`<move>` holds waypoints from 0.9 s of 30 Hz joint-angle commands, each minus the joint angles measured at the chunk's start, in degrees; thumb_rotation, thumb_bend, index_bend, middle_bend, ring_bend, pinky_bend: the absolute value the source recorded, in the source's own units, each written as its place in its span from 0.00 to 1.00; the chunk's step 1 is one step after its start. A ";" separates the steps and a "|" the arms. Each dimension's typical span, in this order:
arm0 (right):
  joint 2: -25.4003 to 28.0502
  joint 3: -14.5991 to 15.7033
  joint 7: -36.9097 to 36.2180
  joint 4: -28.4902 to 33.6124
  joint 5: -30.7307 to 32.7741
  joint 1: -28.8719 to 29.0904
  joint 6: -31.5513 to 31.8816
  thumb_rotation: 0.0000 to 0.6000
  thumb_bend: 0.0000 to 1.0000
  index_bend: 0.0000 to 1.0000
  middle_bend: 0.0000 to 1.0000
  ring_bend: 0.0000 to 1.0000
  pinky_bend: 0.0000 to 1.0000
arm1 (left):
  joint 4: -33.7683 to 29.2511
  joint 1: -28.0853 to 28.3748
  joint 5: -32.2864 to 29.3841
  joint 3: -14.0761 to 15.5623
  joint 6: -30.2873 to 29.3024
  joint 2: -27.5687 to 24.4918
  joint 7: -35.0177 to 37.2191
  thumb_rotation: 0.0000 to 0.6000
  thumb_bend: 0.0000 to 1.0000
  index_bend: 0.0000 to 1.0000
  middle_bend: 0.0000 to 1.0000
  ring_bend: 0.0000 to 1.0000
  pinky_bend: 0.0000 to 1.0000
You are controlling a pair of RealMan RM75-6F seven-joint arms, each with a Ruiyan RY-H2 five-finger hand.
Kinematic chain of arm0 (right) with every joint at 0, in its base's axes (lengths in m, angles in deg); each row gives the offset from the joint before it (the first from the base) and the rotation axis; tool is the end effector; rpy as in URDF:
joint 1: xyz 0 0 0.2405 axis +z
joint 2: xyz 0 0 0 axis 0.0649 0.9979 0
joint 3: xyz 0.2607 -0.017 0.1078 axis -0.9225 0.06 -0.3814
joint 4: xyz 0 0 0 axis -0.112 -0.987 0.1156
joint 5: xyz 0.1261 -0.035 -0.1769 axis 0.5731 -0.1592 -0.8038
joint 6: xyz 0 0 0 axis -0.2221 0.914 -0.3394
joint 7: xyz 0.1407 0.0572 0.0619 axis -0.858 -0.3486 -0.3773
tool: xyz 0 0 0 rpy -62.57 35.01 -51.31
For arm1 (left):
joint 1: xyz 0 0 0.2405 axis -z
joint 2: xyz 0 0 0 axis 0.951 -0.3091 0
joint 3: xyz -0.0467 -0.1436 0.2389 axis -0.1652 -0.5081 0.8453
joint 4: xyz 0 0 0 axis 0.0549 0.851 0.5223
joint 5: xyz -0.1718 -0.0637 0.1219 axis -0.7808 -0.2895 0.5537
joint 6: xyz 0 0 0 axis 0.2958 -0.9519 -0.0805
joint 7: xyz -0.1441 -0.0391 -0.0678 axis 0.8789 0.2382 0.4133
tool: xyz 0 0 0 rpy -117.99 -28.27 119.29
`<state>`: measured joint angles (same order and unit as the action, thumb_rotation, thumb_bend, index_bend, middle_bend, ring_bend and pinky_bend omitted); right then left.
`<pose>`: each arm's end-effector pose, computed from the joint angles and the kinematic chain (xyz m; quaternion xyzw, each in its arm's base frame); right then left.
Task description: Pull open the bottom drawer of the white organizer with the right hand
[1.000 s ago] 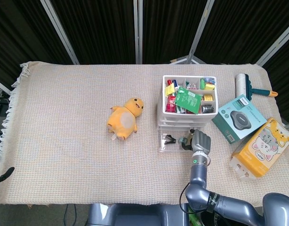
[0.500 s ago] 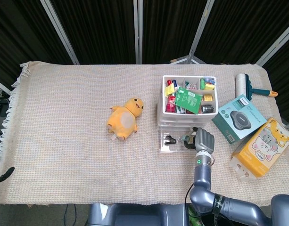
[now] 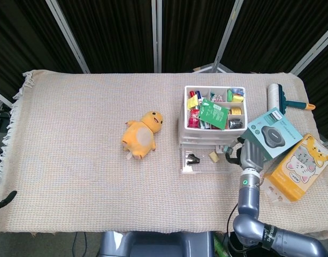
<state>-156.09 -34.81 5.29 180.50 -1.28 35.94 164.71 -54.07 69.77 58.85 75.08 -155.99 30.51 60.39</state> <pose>-0.2165 -0.3561 0.0423 0.4222 -0.6059 0.3316 0.5871 -0.3202 0.1593 0.1900 -0.5597 -0.3311 -0.4302 0.6262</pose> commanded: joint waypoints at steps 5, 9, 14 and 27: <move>6.05 -1.05 -4.27 -2.17 1.98 -3.56 -4.15 1.00 0.23 0.52 0.94 0.96 0.68 | -0.14 -0.10 0.13 0.02 -0.21 0.01 -0.17 1.00 0.06 0.00 0.00 0.00 0.00; 8.40 -1.27 -6.74 -5.33 3.44 -4.88 -7.38 1.00 0.23 0.52 0.94 0.96 0.68 | -0.31 -0.04 0.18 0.06 -0.05 0.13 -0.75 1.00 0.06 0.00 0.00 0.00 0.00; 9.71 -1.38 -9.51 -8.66 3.81 -5.45 -9.93 1.00 0.23 0.52 0.94 0.96 0.68 | -0.50 -0.07 0.13 0.00 -0.12 0.26 -1.22 1.00 0.06 0.00 0.00 0.00 0.00; 10.84 -0.77 -12.43 -11.97 4.24 -5.80 -11.34 1.00 0.21 0.45 0.93 0.96 0.68 | -0.64 -0.11 0.28 0.08 -0.12 0.35 -1.59 1.00 0.06 0.00 0.00 0.00 0.00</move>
<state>-145.24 -35.64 -7.00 168.65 2.97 30.18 153.47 -54.71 69.66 59.13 75.16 -156.11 30.86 58.79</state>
